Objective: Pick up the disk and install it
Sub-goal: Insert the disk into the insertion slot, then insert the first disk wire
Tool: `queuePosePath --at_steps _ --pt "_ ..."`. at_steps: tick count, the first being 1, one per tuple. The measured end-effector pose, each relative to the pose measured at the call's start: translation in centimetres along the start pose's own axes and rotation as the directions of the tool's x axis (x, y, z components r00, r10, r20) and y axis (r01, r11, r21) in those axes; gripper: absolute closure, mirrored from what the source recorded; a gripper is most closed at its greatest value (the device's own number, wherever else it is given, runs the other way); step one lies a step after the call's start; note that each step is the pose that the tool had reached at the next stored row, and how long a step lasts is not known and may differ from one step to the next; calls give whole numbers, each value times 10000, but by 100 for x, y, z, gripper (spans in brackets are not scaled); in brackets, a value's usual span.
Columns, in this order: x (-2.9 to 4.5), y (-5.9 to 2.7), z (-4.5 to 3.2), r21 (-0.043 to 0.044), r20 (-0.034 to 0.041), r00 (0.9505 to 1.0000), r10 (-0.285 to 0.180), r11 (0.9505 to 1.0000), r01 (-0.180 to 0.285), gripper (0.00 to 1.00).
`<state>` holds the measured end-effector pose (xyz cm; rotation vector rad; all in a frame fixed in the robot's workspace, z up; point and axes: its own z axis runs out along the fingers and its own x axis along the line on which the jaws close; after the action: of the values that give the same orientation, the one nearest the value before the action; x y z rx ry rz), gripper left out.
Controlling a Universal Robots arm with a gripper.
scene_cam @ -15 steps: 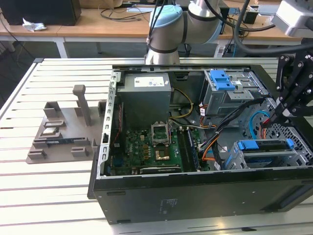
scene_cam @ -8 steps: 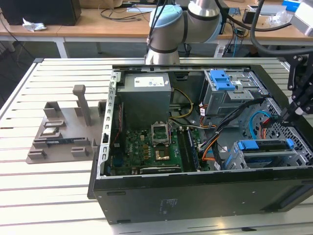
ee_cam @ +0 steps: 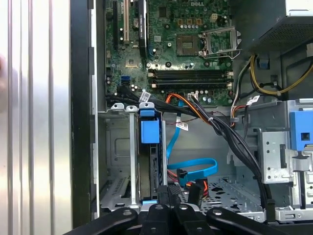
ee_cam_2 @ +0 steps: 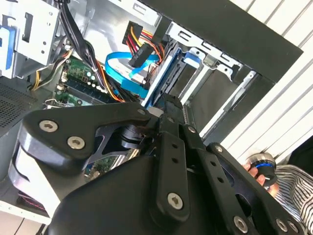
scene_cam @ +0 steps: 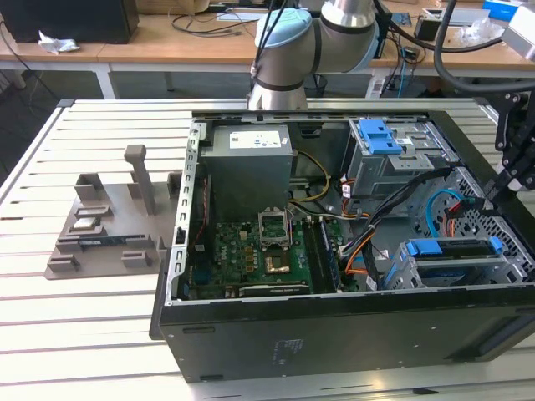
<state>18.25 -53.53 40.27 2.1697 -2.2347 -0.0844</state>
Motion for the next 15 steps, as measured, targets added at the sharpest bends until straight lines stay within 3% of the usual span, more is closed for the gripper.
queuePosePath --at_steps 8,12,13,14,15 --pt "0 0 -1 0 -5 10000 1 10000 -1 89" --pt "-1 0 0 0 -9 10000 0 10000 0 58" --pt "-24 -6 9 0 -26 10000 -1 10000 1 58" --pt "-106 -30 34 1 -134 9999 8 10000 -8 58" --pt "-161 -52 58 -3 -165 9999 9 10000 -9 58"
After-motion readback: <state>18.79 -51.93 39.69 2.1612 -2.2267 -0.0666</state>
